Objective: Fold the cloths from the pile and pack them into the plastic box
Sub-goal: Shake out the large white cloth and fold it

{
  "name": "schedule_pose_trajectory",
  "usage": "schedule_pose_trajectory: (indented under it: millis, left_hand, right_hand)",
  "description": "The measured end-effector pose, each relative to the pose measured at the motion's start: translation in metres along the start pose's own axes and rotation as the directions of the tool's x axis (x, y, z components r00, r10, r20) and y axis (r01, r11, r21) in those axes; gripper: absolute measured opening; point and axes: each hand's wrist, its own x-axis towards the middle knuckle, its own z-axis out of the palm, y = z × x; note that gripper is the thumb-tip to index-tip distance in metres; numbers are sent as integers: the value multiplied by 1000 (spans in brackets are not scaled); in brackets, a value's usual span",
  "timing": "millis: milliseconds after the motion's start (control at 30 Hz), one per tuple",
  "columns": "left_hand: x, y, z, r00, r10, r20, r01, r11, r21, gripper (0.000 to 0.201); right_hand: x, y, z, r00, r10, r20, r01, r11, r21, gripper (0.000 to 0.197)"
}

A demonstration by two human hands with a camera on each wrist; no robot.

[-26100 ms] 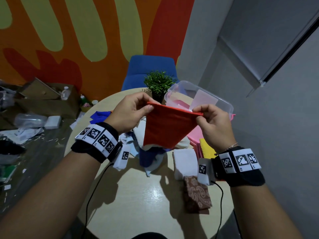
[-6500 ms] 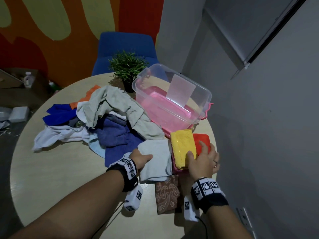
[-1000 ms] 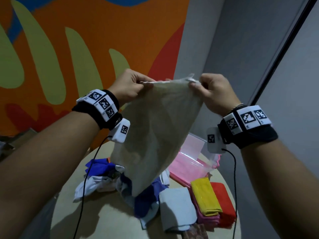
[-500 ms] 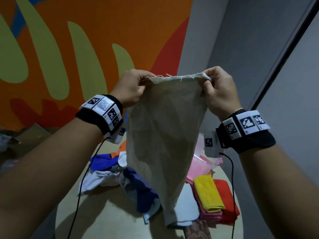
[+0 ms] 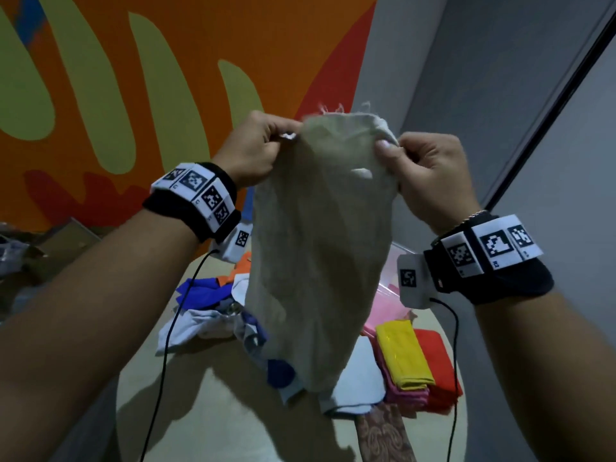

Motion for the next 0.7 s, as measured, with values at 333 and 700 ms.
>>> schedule_pose_trajectory:
  millis: [333, 700]
  left_hand:
    - [5, 19, -10, 997, 8, 76, -7, 1000, -14, 60]
    - [-59, 35, -28, 890, -206, 407, 161, 977, 141, 20]
  right_hand:
    - [-4, -12, -4, 995, 53, 82, -66, 984, 164, 56]
    - [-52, -6, -11, 940, 238, 243, -309, 897, 316, 33]
